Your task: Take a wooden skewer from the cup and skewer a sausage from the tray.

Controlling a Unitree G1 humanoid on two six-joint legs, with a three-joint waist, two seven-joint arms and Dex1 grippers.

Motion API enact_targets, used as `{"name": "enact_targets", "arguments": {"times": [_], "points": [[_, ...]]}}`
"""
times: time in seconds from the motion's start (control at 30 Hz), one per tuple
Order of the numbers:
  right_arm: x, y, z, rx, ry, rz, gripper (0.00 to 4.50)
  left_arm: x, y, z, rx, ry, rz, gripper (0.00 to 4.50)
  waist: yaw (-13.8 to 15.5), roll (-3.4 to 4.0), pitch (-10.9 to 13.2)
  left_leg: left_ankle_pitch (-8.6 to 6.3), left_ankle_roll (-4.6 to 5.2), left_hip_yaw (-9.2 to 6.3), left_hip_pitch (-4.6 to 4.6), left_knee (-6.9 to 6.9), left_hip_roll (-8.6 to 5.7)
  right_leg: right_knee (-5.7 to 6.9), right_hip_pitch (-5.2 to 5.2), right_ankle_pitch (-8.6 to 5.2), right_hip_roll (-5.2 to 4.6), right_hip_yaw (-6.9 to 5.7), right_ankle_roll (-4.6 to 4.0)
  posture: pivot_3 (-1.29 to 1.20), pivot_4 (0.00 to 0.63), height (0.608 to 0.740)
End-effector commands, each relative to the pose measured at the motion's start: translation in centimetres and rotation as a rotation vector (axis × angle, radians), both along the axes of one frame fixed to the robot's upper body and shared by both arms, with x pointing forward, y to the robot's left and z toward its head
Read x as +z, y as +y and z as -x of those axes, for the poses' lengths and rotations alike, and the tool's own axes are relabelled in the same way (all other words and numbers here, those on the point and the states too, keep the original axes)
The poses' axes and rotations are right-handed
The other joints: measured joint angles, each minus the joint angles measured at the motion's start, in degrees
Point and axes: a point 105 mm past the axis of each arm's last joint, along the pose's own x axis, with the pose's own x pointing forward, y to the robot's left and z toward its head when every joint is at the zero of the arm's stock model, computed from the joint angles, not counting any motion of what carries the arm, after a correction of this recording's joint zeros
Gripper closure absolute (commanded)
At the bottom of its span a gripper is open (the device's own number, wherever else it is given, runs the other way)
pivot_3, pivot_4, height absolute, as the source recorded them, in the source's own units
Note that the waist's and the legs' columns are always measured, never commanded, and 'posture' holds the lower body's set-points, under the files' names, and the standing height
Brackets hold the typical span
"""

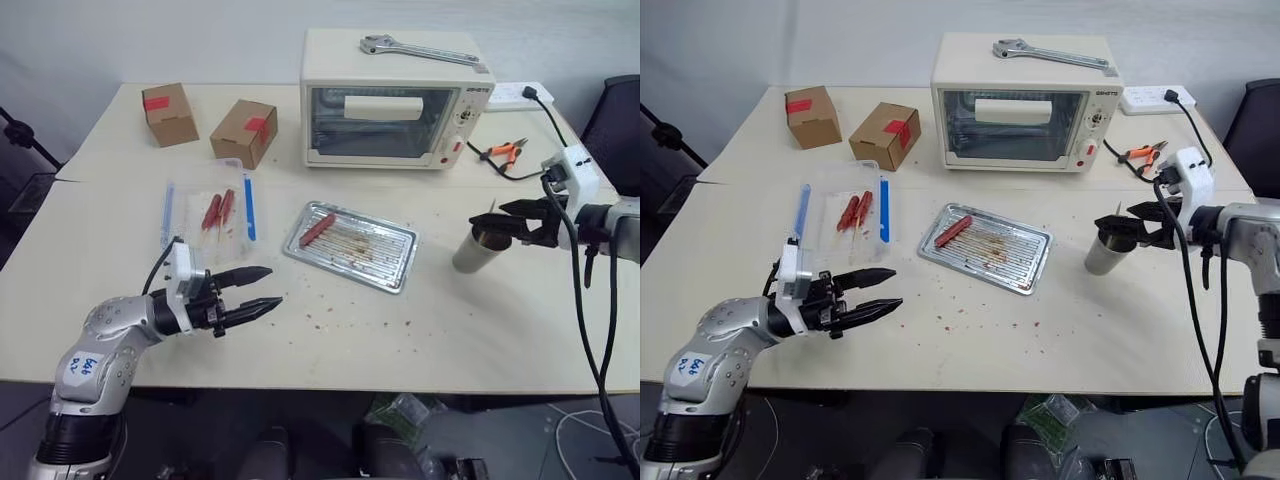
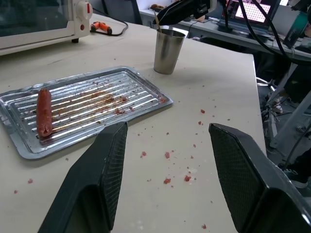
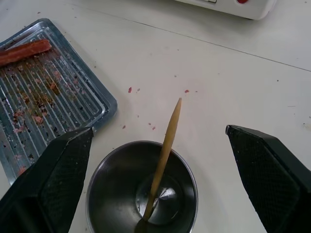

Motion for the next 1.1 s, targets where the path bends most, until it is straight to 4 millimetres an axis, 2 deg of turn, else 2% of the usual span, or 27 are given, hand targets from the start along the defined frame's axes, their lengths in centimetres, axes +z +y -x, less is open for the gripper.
{"name": "enact_targets", "arguments": {"times": [0.03,0.13,0.43,0.5,0.67,0.83,0.9,0.97,1.03,1.1], "points": [[1.5,0.2,-0.4,0.026,-0.071,0.013,0.37,1.0,0.0,0.4,-0.001,-0.053,0.002,1.64,0.09,0.00,0.00,0.00,0.00,0.00,0.00,0.01,0.00,0.01,0.00,0.00,0.00,0.00,0.00,0.00,0.150,0.740],[1.6,0.4,-0.5,0.044,-0.071,0.013,1.25,1.0,0.1,0.4,-0.005,-0.056,-0.011,1.64,0.12,0.00,0.00,0.02,-0.01,0.01,0.00,0.03,0.00,0.07,-0.01,0.00,0.01,0.00,0.00,0.00,0.150,0.740],[2.5,-0.2,-0.2,0.049,-0.091,0.027,4.36,1.0,0.1,0.2,-0.002,-0.065,-0.014,1.64,0.11,0.00,0.00,0.02,-0.02,0.01,0.00,0.03,-0.01,0.09,-0.02,0.00,0.02,0.00,0.00,0.00,0.150,0.740],[2.9,-0.5,-0.1,0.048,-0.101,0.029,4.44,1.0,-0.1,0.2,-0.005,-0.066,-0.012,1.64,0.10,0.00,0.00,0.02,-0.02,0.01,0.00,0.03,-0.01,0.10,-0.02,0.00,0.02,0.00,0.00,0.00,0.150,0.740],[5.9,-1.5,1.2,0.072,-0.154,0.025,4.44,1.3,-0.7,-0.1,-0.022,-0.069,0.004,1.64,0.19,0.02,0.01,0.02,-0.02,0.04,-0.01,0.05,-0.02,0.15,-0.06,0.00,0.02,0.02,0.00,0.00,0.150,0.740],[11.3,-1.0,3.7,0.190,-0.263,-0.076,4.44,1.8,-1.0,-0.3,-0.024,-0.090,0.033,1.64,0.26,0.03,0.01,0.02,-0.02,0.03,-0.03,-0.01,-0.02,0.16,-0.10,0.00,0.03,0.02,0.00,0.00,0.150,0.740],[13.4,0.0,4.3,0.237,-0.307,-0.170,4.44,2.0,-1.2,-0.5,-0.014,-0.115,0.054,1.64,0.02,0.03,0.01,0.02,-0.01,0.05,-0.02,-0.02,-0.02,0.08,-0.10,0.00,0.03,0.04,0.00,0.00,0.150,0.740],[14.4,1.2,4.4,0.273,-0.322,-0.281,4.44,2.2,-1.4,-0.7,0.001,-0.135,0.082,1.64,-0.01,0.03,0.01,0.02,-0.01,0.09,-0.01,-0.01,-0.01,0.12,-0.11,0.00,0.03,0.07,0.00,0.00,0.150,0.740],[14.3,3.6,4.4,0.345,-0.325,-0.401,4.44,2.5,-1.9,-1.0,0.021,-0.155,0.125,1.64,-0.06,0.01,0.00,0.03,-0.03,0.07,0.01,-0.01,0.03,0.17,-0.10,0.00,0.05,0.05,0.00,0.00,0.150,0.740],[12.9,7.0,4.4,0.425,-0.304,-0.544,4.44,3.0,-3.0,-1.6,0.046,-0.191,0.173,1.64,-0.06,-0.04,-0.03,0.05,-0.07,0.07,0.03,0.02,0.03,0.27,-0.09,0.00,0.06,0.07,0.00,0.00,0.150,0.740]]}}
